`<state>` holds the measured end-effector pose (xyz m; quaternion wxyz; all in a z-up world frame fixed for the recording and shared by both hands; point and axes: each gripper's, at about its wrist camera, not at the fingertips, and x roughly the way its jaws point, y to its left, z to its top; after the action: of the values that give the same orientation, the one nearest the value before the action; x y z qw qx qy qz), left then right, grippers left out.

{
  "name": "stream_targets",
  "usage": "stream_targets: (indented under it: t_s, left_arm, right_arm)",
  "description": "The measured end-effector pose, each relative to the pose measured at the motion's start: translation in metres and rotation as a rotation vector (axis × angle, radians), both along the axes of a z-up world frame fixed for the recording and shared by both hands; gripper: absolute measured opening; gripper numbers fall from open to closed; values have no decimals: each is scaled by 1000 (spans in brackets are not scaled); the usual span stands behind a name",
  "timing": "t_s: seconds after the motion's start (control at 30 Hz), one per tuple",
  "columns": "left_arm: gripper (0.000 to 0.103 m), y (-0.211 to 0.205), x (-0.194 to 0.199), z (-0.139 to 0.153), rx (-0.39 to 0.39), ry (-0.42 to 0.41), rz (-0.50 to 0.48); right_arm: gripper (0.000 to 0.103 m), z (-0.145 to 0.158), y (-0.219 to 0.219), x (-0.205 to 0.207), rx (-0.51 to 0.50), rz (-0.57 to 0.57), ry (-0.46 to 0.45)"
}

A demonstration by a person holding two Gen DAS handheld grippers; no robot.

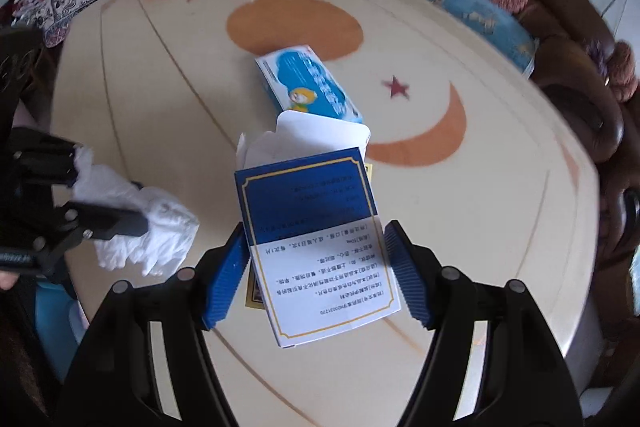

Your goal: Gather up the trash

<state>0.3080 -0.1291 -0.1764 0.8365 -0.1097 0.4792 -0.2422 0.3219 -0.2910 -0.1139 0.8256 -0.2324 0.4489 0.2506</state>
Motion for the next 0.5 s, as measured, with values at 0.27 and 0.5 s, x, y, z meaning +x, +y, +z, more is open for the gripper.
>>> stream_targets:
  t_s: [0.27, 0.5]
  left_arm:
    - [23, 18, -9, 22, 18, -50, 12]
    - [23, 37, -27, 38, 49, -81, 2]
  right_arm:
    - [68, 27, 14, -30, 29, 40, -43]
    - [68, 39, 22, -55, 27, 39, -62]
